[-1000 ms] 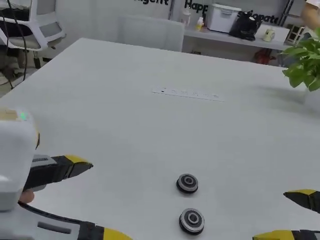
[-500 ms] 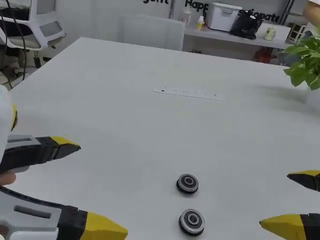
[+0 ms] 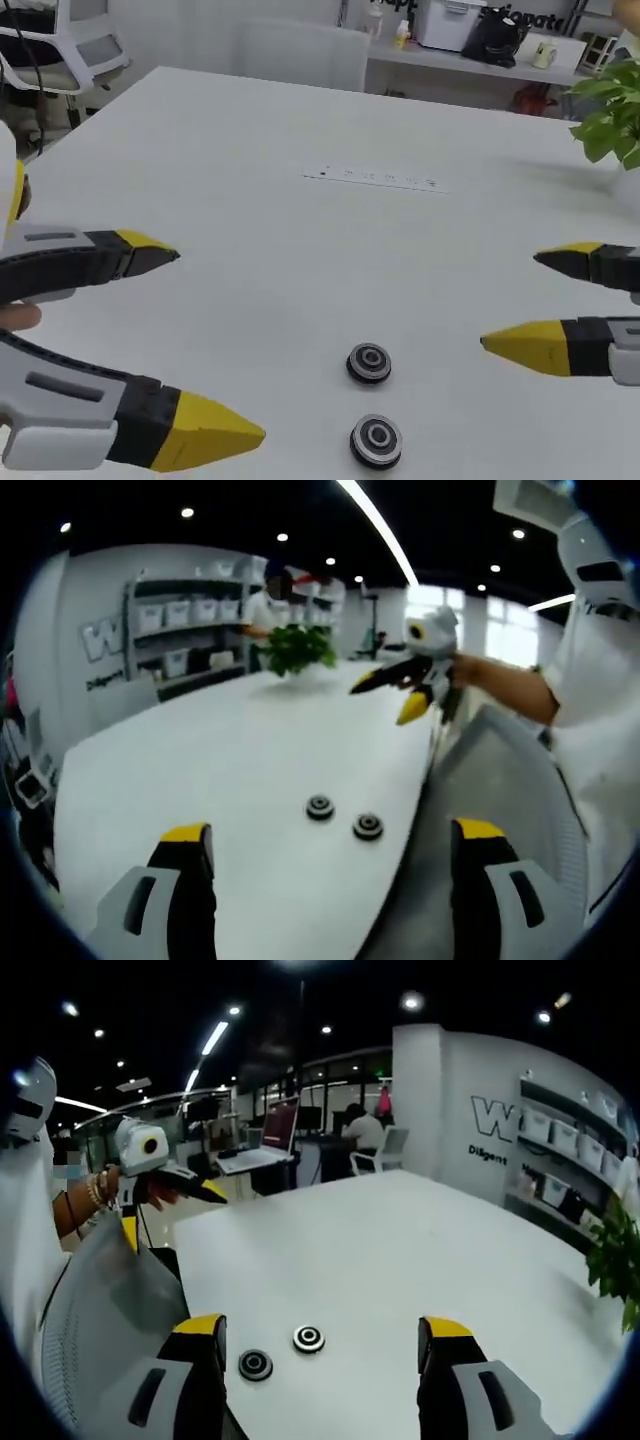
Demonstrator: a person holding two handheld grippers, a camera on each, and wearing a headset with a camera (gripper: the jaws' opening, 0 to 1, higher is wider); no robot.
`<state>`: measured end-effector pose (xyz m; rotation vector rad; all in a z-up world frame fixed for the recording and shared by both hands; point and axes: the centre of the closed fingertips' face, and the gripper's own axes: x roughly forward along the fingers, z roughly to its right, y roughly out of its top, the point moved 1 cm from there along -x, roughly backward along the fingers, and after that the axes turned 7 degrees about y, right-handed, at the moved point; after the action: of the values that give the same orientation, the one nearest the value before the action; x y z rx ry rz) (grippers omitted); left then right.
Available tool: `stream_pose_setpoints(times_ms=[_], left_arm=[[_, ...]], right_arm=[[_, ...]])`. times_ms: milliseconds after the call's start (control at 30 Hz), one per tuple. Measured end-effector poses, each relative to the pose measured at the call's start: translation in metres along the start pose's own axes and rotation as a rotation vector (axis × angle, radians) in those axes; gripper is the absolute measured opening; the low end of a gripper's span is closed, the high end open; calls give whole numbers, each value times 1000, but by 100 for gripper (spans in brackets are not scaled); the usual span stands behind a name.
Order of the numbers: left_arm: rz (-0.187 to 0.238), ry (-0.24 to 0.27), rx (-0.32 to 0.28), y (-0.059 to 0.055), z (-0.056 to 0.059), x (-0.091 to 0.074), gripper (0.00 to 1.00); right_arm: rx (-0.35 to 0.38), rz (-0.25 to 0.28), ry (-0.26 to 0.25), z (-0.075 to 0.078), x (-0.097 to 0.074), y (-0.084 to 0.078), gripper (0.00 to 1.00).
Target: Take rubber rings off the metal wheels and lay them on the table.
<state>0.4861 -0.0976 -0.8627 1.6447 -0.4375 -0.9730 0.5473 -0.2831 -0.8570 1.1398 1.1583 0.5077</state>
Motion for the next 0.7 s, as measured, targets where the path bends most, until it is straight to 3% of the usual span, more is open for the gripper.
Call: stream_pose_setpoints(times_ms=[33,167,367,567,700], left_arm=[[2,-19,6,3,2,1,100],[13,-16,31,13,-2,10,100],[13,-39,58,27,-8,25,100],[18,-57,104,42,-14,40,99],[37,-77,110,54,-13,52,98]], right_arm=[[3,11,22,-1,4,4,75],[-5,64,53,0,19,13,77],[20,58,145,-9,42,10,74],[5,41,206,-16,60,9,72],[87,120,260,-23,66,7,64]])
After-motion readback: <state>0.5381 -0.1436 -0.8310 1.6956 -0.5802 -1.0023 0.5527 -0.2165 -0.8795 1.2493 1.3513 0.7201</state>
